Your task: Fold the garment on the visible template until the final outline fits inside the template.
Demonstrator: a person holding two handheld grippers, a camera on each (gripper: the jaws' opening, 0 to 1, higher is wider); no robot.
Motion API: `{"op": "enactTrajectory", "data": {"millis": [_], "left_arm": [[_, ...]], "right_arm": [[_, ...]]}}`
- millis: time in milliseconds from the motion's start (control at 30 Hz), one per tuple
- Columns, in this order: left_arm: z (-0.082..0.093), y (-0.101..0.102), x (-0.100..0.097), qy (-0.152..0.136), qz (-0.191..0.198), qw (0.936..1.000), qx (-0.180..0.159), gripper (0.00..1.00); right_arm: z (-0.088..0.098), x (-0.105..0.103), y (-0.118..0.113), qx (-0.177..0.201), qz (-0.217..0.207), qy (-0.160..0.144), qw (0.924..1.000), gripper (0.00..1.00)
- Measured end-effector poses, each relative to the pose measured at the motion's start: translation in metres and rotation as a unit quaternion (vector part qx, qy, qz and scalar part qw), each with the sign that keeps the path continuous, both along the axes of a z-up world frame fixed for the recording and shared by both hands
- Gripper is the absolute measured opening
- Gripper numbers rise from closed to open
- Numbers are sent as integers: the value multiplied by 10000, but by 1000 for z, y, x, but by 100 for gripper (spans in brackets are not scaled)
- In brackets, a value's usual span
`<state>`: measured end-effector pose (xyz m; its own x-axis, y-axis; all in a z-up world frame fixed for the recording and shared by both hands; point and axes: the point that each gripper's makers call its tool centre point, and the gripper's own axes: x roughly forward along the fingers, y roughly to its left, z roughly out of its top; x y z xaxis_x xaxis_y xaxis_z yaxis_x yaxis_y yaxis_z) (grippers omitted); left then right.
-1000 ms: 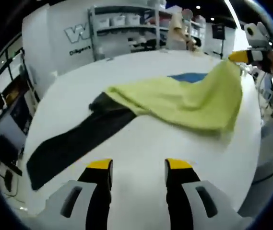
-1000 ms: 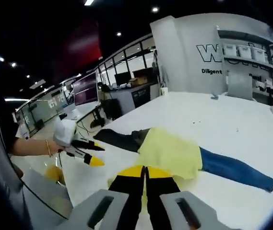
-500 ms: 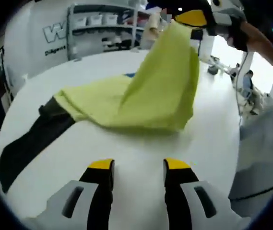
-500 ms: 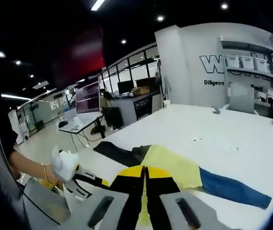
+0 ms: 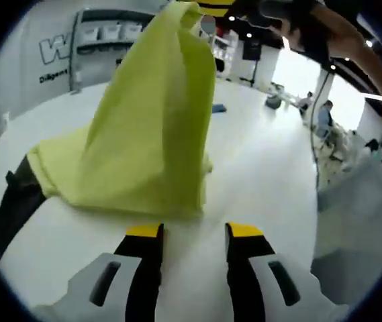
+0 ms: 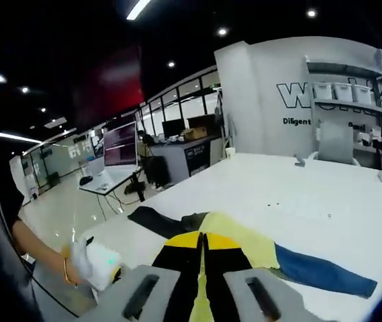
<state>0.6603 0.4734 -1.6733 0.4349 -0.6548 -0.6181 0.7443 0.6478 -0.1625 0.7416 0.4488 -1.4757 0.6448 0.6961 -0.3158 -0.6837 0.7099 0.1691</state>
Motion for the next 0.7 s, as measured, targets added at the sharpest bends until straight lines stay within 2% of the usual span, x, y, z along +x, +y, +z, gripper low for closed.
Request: {"op": "enactTrajectory", "data": {"millis": [267,467,567,700], "left_arm": [[-2,-8,15,81,211,9996,-173,26],[-3,-13,23,58,371,9987,-331,16],[3,-16,28,-15,477,9977,-473,3],[13,-8,34,-41,591,9968,-532,0]], "right_arm": [[2,1,-2,-34,-10,-29,10000,0],[6,4,-5,-18,-82,-58,9999,0],[8,5,-7,-20,-97,-76,9999,0],[9,7,-12,-73,-107,-95,9999,0]]}}
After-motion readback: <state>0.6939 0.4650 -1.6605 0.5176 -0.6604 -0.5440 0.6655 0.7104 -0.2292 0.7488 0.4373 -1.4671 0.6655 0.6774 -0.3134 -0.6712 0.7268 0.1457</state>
